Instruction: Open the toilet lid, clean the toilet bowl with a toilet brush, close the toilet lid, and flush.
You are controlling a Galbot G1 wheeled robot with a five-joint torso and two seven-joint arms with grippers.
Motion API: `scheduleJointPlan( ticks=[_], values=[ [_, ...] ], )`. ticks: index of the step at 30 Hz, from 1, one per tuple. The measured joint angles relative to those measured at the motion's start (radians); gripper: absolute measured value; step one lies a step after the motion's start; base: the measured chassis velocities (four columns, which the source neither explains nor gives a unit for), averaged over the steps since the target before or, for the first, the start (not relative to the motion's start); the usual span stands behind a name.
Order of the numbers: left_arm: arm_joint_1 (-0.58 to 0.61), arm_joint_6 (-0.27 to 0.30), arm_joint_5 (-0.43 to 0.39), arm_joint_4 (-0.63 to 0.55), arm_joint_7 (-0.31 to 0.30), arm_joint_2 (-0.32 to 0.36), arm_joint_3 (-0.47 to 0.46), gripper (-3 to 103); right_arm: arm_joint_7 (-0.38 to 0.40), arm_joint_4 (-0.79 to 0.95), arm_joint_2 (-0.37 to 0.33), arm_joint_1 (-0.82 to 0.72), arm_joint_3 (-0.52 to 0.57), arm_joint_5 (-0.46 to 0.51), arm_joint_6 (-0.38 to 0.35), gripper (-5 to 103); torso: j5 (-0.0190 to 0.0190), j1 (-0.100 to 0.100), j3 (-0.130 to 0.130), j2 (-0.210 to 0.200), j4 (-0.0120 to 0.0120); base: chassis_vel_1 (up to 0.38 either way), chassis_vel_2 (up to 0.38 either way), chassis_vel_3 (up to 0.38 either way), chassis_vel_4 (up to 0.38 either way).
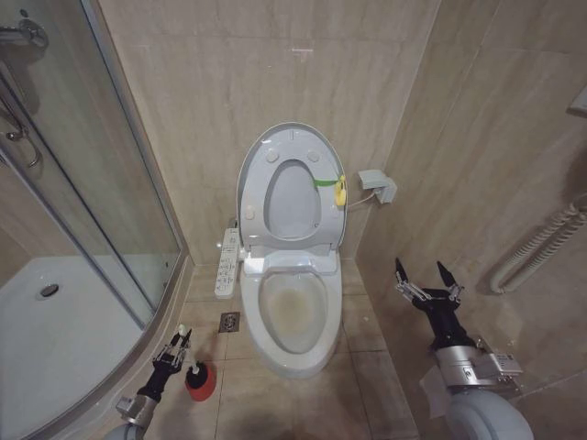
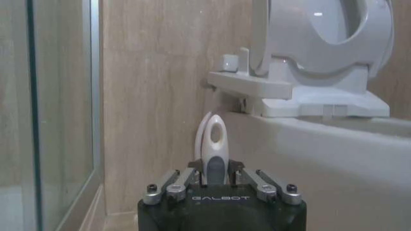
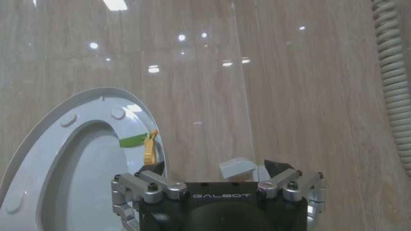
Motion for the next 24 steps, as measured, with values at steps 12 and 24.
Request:
scheduleJointPlan(
  ticks=[12,24],
  values=[
    [0.061,-0.001,0.108,-0.022,-0.021,-0.013,-0.063,26,-0.009,-0.020,0.014,0.040,-0.006,0.009,0.007,100,0.0000,0.000,0.000,0.000,0.0001,0.000,0.000,0.000,0.000],
    [0.092,-0.005,0.113,-0.006,-0.063,-0.029,-0.078,26,-0.010,-0.029,0.015,0.061,-0.016,0.020,0.007,100,0.0006,0.000,0.000,0.000,0.0000,0.000,0.000,0.000,0.000]
  ],
)
